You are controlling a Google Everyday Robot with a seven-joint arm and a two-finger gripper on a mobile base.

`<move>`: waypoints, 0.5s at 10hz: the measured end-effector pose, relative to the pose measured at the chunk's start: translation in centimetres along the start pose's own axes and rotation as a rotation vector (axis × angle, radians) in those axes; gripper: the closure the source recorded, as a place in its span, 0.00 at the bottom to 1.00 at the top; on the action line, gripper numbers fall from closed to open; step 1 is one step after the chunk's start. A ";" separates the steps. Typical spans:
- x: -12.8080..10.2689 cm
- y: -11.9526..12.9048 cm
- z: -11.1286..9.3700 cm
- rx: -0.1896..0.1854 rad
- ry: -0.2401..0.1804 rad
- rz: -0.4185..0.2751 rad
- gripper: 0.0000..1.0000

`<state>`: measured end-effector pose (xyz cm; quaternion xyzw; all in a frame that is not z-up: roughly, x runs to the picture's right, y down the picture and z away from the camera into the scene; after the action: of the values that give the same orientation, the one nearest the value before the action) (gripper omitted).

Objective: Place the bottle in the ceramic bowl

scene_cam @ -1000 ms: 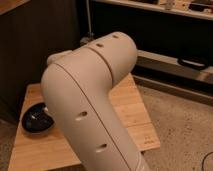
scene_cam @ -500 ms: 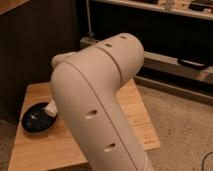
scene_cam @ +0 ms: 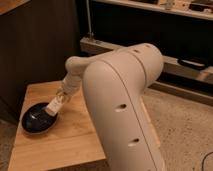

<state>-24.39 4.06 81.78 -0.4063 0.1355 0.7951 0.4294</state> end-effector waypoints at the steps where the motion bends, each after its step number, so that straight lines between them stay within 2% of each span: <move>1: 0.1 0.3 0.2 -0.043 0.034 -0.014 1.00; 3: 0.2 1.1 0.6 -0.143 0.134 -0.056 1.00; 5: 1.1 2.0 1.3 -0.179 0.198 -0.087 1.00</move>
<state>-26.95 4.24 81.52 -0.5249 0.0878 0.7407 0.4101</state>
